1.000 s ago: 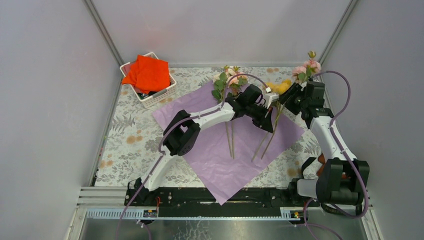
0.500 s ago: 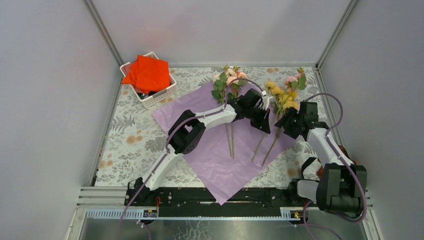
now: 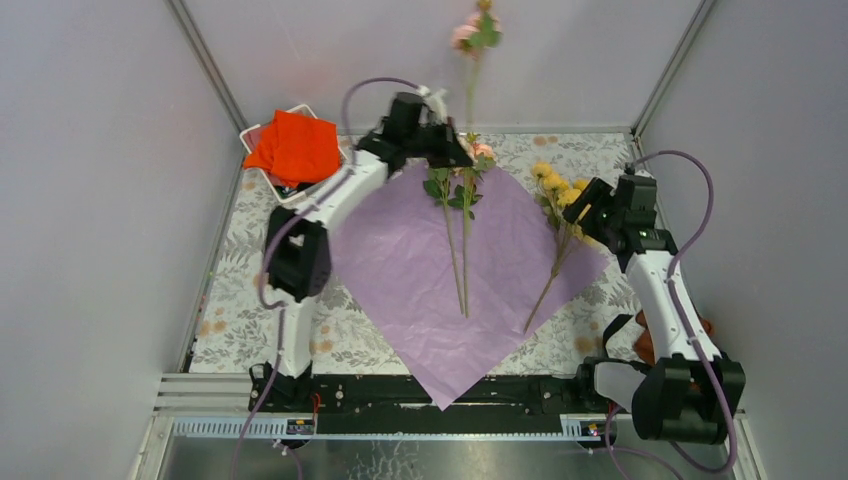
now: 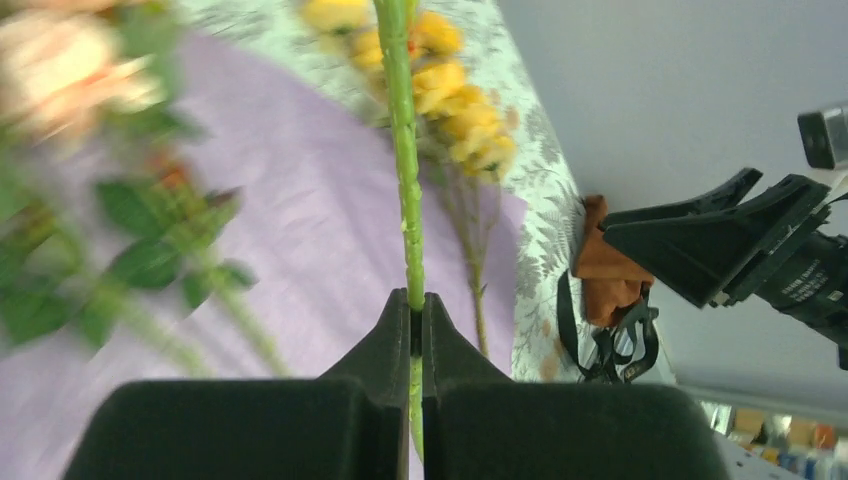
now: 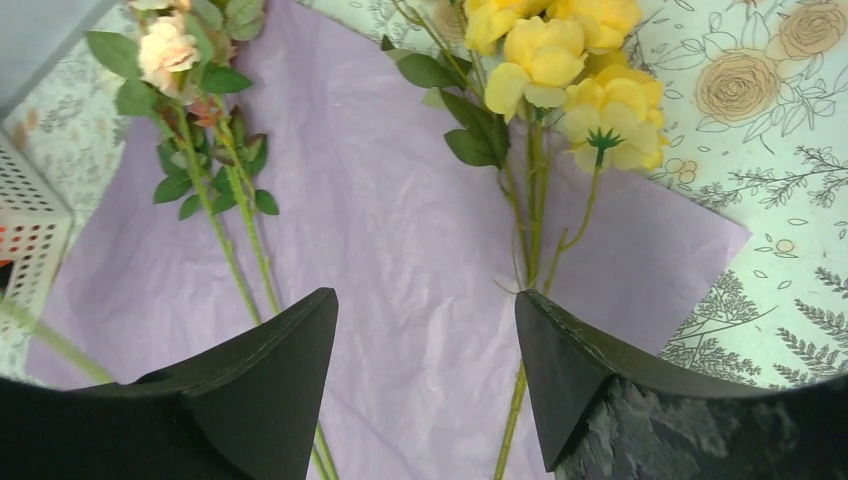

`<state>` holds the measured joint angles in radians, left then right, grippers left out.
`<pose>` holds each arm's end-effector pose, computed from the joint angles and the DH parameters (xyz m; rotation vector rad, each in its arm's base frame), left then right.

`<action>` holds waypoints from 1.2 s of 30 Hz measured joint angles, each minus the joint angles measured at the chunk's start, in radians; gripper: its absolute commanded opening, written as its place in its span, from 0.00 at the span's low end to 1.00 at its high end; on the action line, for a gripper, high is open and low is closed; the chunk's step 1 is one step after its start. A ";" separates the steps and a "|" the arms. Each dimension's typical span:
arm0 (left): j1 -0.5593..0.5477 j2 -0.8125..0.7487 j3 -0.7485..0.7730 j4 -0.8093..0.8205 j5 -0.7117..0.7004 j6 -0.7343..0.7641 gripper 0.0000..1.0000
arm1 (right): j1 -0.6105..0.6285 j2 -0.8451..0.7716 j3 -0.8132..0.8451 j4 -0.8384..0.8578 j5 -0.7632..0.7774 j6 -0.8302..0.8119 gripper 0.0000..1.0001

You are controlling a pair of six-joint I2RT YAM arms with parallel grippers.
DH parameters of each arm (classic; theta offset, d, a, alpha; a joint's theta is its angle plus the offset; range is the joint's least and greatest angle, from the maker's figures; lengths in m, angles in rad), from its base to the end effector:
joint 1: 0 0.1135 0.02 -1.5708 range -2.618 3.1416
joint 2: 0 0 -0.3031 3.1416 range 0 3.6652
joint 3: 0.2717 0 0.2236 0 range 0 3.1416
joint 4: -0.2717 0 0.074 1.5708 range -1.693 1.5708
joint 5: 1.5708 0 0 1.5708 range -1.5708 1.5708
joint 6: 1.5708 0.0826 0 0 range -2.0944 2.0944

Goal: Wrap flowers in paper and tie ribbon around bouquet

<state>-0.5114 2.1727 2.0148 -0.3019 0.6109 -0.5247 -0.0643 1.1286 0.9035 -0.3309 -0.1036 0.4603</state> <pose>0.4484 -0.3059 0.3259 0.4046 2.1426 -1.2439 0.2463 -0.0073 0.3154 0.4958 2.0846 0.3431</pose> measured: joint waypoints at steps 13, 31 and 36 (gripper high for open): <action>0.138 -0.247 -0.743 0.108 -0.152 -0.146 0.00 | 0.000 0.385 0.001 -0.003 0.113 -0.036 0.70; 0.027 -0.172 -0.752 0.180 -0.254 -0.182 0.81 | 0.017 0.597 0.096 -0.005 0.115 -0.117 0.00; 0.027 -0.223 -0.720 0.086 -0.311 -0.139 0.91 | 0.032 0.589 0.158 -0.059 0.192 -0.140 0.00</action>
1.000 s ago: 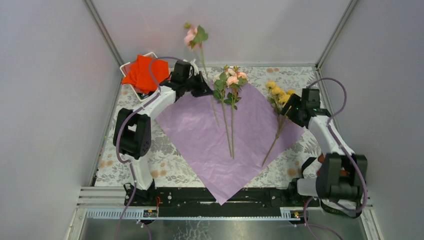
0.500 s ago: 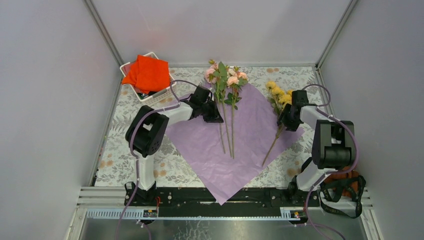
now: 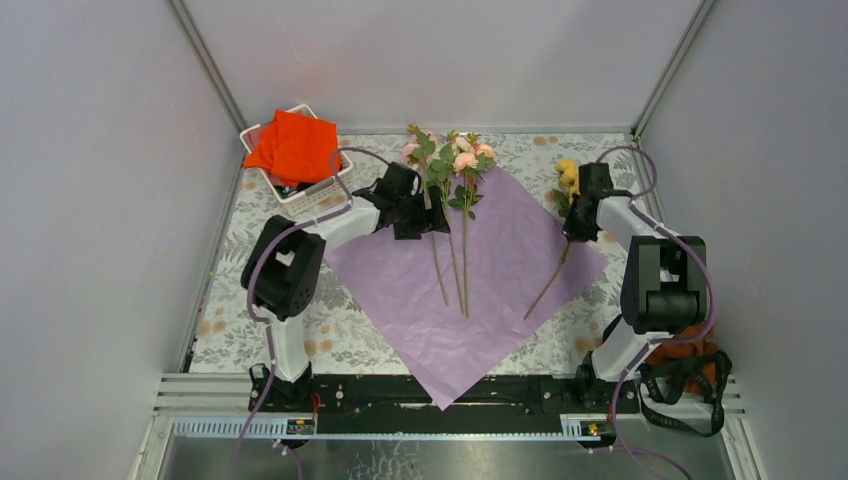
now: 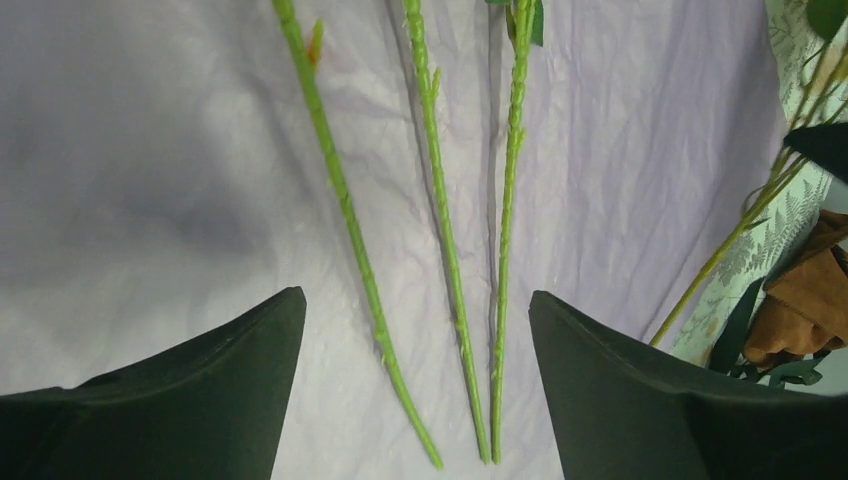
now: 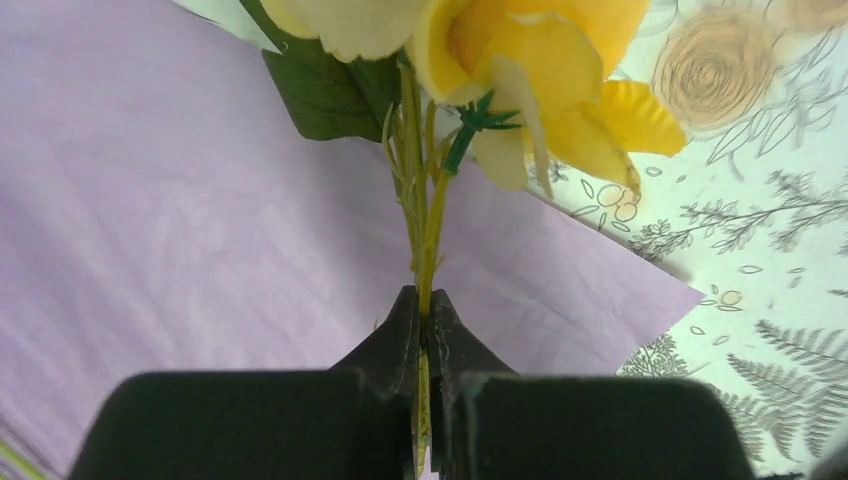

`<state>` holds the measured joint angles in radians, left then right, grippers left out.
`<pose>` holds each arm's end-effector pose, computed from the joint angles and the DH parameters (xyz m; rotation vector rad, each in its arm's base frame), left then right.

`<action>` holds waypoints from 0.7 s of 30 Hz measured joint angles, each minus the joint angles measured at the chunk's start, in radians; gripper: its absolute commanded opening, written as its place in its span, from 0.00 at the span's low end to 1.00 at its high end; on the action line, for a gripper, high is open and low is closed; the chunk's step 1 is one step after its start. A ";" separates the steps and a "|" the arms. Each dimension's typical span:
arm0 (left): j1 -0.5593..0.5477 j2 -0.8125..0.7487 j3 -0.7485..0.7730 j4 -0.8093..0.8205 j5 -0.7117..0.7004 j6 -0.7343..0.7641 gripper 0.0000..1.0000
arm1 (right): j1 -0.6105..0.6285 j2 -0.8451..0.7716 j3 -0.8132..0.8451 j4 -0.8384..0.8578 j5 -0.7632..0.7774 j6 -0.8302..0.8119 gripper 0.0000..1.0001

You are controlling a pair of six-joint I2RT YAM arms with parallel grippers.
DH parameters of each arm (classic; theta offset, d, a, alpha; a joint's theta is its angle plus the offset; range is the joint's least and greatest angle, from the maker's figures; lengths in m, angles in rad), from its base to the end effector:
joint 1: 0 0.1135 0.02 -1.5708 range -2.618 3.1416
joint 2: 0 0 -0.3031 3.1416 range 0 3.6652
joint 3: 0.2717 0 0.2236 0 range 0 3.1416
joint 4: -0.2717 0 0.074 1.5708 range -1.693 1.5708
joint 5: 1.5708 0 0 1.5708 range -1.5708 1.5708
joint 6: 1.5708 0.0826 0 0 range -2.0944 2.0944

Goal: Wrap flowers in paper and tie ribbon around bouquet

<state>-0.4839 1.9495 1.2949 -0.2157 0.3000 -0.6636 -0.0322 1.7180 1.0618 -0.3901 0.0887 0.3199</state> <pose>0.3764 -0.2254 0.1947 -0.0898 2.5864 -0.8404 0.3496 -0.0186 0.1942 0.4878 2.5644 -0.0142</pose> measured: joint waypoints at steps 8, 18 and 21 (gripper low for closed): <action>0.057 -0.263 0.001 -0.182 -0.056 0.121 0.97 | 0.241 -0.076 0.247 -0.055 0.130 -0.031 0.00; 0.301 -0.562 -0.034 -0.327 0.075 0.581 0.98 | 0.579 -0.029 0.463 0.093 -0.138 -0.008 0.00; 0.335 -0.638 -0.096 -0.389 0.093 0.707 0.99 | 0.607 0.097 0.505 0.133 -0.195 0.026 0.00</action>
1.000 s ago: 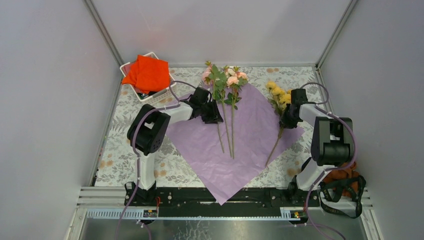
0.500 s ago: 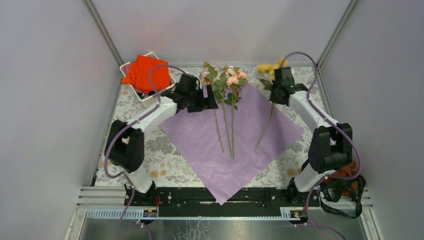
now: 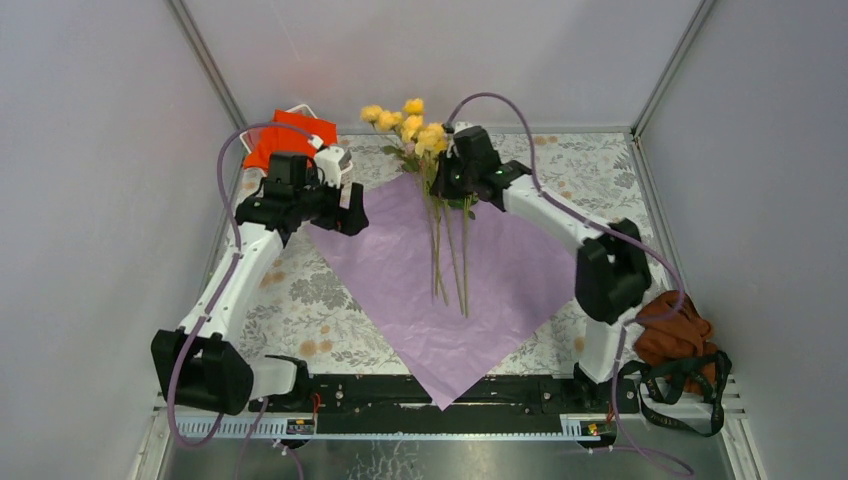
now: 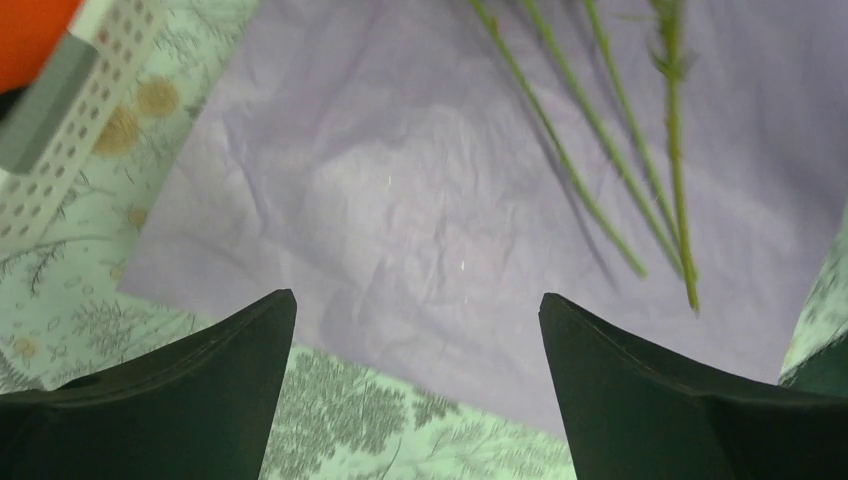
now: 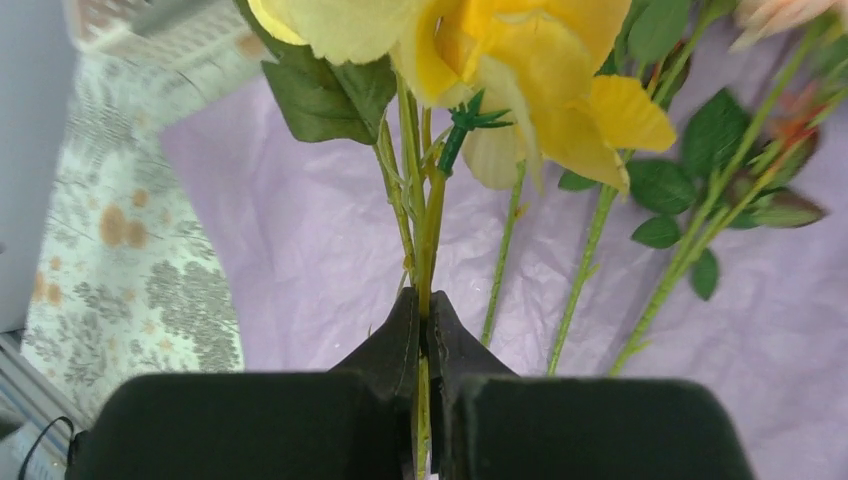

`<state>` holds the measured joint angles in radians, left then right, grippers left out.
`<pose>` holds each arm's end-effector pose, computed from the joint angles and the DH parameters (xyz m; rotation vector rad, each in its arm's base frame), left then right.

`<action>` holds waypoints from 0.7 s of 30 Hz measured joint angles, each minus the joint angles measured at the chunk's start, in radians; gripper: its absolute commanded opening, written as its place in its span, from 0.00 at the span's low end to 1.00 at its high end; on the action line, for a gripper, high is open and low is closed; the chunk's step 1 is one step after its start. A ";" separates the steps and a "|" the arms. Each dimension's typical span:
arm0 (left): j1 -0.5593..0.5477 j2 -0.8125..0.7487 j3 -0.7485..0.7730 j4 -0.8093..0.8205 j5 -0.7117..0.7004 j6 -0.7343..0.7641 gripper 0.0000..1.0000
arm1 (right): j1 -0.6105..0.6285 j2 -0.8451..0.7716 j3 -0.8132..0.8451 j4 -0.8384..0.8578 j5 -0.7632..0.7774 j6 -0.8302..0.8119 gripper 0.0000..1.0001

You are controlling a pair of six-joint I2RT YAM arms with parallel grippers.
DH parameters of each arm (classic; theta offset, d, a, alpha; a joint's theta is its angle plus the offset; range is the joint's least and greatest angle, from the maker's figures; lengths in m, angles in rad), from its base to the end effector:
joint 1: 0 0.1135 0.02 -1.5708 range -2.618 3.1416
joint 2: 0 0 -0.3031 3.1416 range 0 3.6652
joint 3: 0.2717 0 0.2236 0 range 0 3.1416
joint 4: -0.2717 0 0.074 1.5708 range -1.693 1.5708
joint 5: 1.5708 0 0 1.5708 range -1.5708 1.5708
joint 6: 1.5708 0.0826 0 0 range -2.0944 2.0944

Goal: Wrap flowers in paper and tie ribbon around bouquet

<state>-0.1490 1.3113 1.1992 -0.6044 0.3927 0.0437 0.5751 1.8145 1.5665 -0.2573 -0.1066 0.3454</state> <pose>0.2686 -0.0723 0.3433 0.4215 2.2318 -0.5035 0.3756 0.2539 0.3374 -0.3124 2.1205 0.6634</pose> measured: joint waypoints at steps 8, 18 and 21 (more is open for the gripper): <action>0.001 -0.084 -0.130 -0.137 0.057 0.182 0.98 | 0.005 0.216 -0.037 0.002 -0.008 0.028 0.46; 0.001 -0.084 -0.095 -0.336 0.240 0.352 0.98 | 0.000 0.154 0.080 -0.192 -0.058 -0.129 0.81; 0.001 -0.090 -0.053 -0.413 0.301 0.418 0.98 | 0.021 -0.114 -0.141 -0.149 -0.163 -0.216 0.79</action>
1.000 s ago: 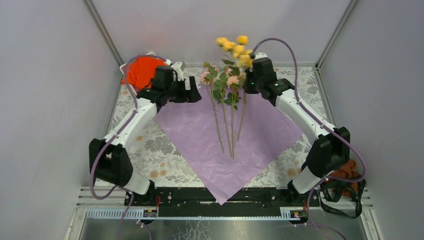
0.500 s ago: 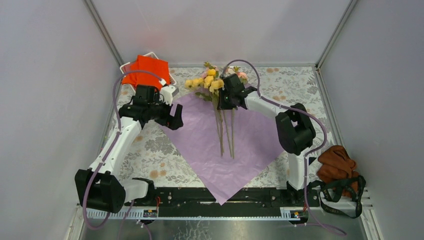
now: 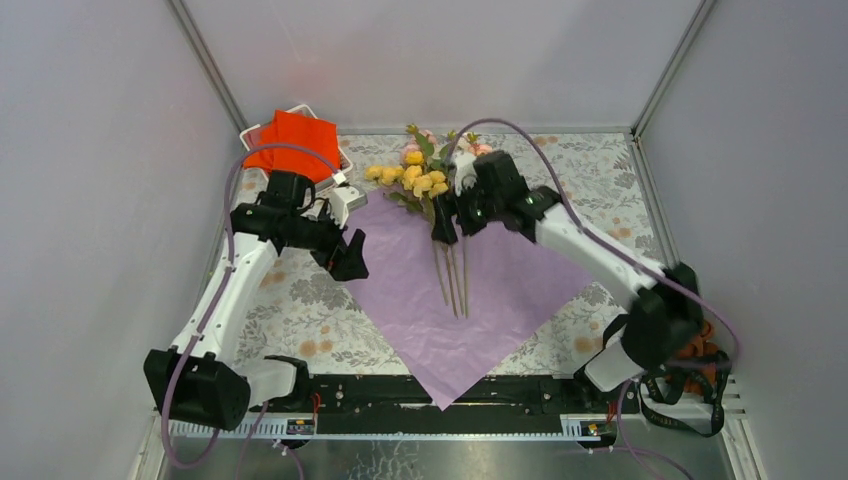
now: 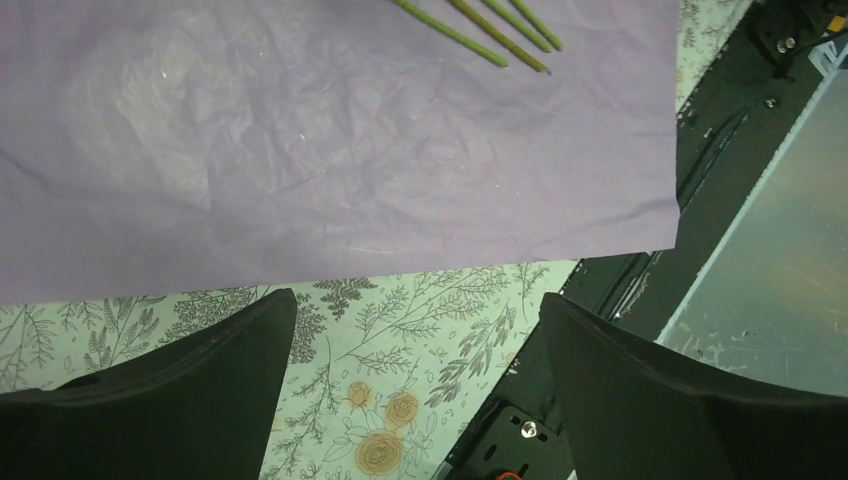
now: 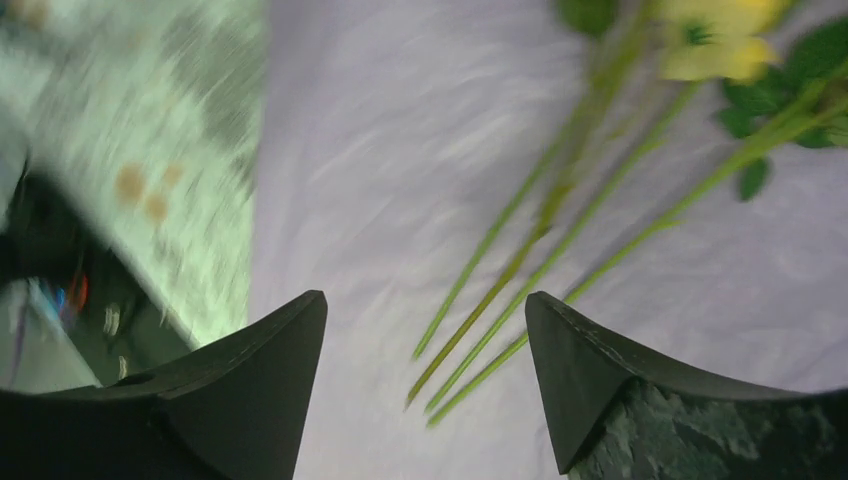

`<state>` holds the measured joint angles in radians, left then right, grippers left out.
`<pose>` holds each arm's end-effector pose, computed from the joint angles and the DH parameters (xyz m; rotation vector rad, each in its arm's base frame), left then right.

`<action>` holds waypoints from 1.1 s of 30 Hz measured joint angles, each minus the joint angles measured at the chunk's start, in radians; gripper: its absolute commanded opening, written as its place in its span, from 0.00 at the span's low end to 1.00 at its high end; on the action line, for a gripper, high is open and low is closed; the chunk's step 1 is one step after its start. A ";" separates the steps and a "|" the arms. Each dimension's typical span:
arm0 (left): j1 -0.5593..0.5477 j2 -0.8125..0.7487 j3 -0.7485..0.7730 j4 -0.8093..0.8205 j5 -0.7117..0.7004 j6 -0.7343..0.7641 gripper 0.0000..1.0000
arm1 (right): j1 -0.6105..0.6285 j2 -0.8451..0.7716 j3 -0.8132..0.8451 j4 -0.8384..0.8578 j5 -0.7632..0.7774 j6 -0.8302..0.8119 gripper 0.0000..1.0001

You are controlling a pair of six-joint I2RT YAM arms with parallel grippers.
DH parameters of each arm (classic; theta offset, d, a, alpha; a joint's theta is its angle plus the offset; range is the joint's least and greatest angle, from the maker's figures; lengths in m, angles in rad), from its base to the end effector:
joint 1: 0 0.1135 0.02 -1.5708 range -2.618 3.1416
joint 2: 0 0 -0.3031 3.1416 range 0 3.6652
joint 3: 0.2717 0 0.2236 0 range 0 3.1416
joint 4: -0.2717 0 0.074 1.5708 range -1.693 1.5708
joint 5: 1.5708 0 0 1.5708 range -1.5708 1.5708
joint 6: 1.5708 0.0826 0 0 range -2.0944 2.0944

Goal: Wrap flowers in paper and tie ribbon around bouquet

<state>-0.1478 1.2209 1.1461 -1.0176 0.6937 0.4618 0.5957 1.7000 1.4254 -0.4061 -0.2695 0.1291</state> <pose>0.1887 -0.0815 0.3199 0.9452 2.2816 -0.7845 0.3204 0.2438 0.3167 -0.6794 2.2131 0.6835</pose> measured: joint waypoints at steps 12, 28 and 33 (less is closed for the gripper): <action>0.000 -0.106 -0.035 -0.039 0.048 0.021 0.98 | 0.677 -0.392 -0.623 -0.021 -0.177 -0.738 0.80; 0.000 -0.118 -0.073 -0.032 0.047 0.007 0.98 | 0.810 -0.255 -0.744 0.238 -0.068 -0.822 0.46; 0.000 -0.111 -0.086 -0.029 0.047 0.006 0.98 | 0.808 -0.249 -0.745 0.255 -0.016 -0.832 0.25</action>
<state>-0.1478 1.1103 1.0603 -1.0470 0.7410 0.4683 1.4040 1.4506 0.6807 -0.1509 -0.2859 -0.7025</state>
